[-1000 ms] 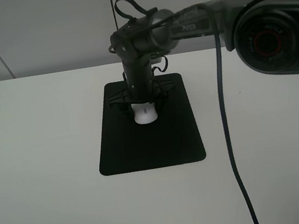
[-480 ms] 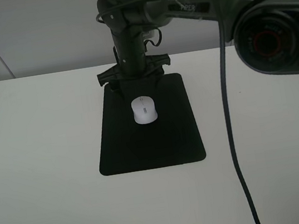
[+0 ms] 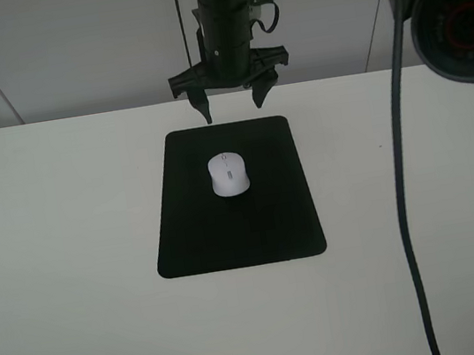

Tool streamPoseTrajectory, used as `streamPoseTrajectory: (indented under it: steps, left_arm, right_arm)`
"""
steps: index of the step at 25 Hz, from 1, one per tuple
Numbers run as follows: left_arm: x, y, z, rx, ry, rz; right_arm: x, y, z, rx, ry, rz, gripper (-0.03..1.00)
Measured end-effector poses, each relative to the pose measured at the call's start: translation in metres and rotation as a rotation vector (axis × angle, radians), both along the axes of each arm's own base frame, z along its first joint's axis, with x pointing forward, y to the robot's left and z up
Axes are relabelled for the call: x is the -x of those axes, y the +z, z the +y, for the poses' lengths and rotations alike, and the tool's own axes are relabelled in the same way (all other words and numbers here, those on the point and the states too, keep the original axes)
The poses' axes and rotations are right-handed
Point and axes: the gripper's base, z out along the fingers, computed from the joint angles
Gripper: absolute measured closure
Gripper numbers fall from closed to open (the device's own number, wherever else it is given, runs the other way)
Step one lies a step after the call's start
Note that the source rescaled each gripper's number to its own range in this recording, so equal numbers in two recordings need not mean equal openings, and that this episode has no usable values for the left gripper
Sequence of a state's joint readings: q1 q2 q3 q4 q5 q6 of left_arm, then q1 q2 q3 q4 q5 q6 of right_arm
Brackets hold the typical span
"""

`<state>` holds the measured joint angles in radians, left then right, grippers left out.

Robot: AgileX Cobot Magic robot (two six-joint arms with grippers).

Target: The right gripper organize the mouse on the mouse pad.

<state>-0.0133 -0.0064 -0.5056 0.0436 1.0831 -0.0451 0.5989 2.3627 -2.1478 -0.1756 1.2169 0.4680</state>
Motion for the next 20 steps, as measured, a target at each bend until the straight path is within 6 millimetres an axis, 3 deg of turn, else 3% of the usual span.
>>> streamPoseTrajectory:
  steps: [5,9,15,20]
  left_arm:
    - [0.0,0.0,0.0,0.0,0.0,0.0]
    - [0.0,0.0,0.0,0.0,0.0,0.0]
    - [0.0,0.0,0.0,0.0,0.0,0.0]
    - [0.0,0.0,0.0,0.0,0.0,0.0]
  right_arm:
    - [-0.007,0.015,-0.017,-0.038,0.019,0.0,-0.03]
    - [-0.006,0.026,-0.045,-0.03,-0.007,0.016,-0.03]
    - [0.015,0.028,-0.117,0.013,-0.11,0.085,-0.03]
    - [0.045,0.036,-0.175,0.003,-0.206,0.07,-0.03]
